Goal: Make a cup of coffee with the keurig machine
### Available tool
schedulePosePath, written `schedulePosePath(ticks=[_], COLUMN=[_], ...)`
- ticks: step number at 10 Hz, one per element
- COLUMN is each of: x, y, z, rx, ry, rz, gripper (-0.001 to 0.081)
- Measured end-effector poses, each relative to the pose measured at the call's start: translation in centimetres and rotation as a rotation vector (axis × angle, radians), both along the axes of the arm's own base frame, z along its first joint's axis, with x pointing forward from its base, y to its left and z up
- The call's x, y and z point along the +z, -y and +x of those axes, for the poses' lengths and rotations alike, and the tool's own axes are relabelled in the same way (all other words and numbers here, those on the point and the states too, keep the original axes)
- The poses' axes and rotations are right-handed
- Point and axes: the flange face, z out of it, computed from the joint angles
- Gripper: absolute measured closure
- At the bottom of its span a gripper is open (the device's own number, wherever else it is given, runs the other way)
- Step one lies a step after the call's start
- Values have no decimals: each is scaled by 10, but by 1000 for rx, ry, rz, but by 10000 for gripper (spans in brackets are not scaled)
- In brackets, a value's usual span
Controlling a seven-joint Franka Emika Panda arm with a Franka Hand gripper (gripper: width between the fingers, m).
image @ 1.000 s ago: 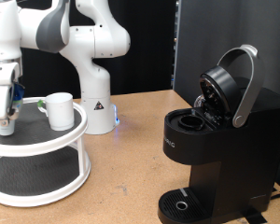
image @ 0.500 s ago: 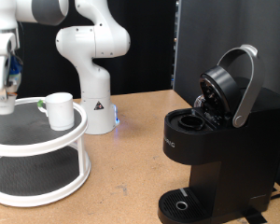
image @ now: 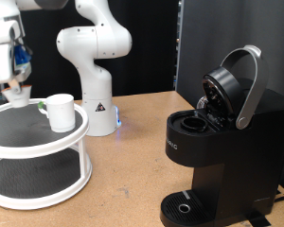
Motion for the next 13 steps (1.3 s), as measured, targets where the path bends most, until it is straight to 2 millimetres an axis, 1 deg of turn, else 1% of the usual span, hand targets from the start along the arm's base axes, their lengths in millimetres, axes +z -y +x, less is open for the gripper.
schedulePosePath(ticks=[2, 4, 5, 7, 8, 9, 11, 12, 13], x=[25, 50, 58, 55, 58, 62, 73, 78, 80], y=[-14, -27, -30, -35, -46, -62, -90, -104, -111], z=[10, 21, 24, 25, 32, 41, 56, 62, 65], rx=[-27, -70, -82, -95, -130, -165, -182, -172, -172], ry=[42, 62, 53, 47, 58, 72, 97, 104, 105], rz=[124, 162, 162, 173, 211, 262, 338, 341, 336], gripper=[706, 706, 706, 706, 706, 706, 706, 706, 706])
